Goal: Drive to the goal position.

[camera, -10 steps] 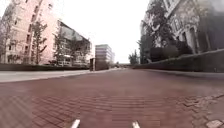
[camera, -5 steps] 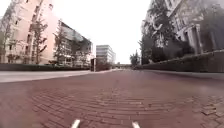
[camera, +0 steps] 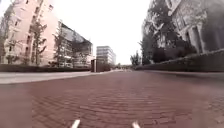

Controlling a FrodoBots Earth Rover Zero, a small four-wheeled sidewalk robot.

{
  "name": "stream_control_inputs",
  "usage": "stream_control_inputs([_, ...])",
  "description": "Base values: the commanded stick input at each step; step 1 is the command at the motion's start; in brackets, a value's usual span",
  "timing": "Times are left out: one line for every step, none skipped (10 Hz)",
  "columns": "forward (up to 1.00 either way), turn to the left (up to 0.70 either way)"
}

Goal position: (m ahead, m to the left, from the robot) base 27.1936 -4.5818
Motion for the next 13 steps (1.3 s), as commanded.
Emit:
stream_control_inputs([0.7,-0.14])
stream_control_inputs([0.7,-0.14])
stream_control_inputs([0.7,-0.14])
stream_control_inputs([0.7,-0.14])
stream_control_inputs([0.7,-0.14])
stream_control_inputs([0.7,-0.12])
stream_control_inputs([0.7,-0.02])
stream_control_inputs([0.7,0.0])
stream_control_inputs([0.7,0.0])
stream_control_inputs([0.7,0.0])
stream_control_inputs([0.7,0.0])
stream_control_inputs([0.7,0.0])
stream_control_inputs([0.7,0.0])
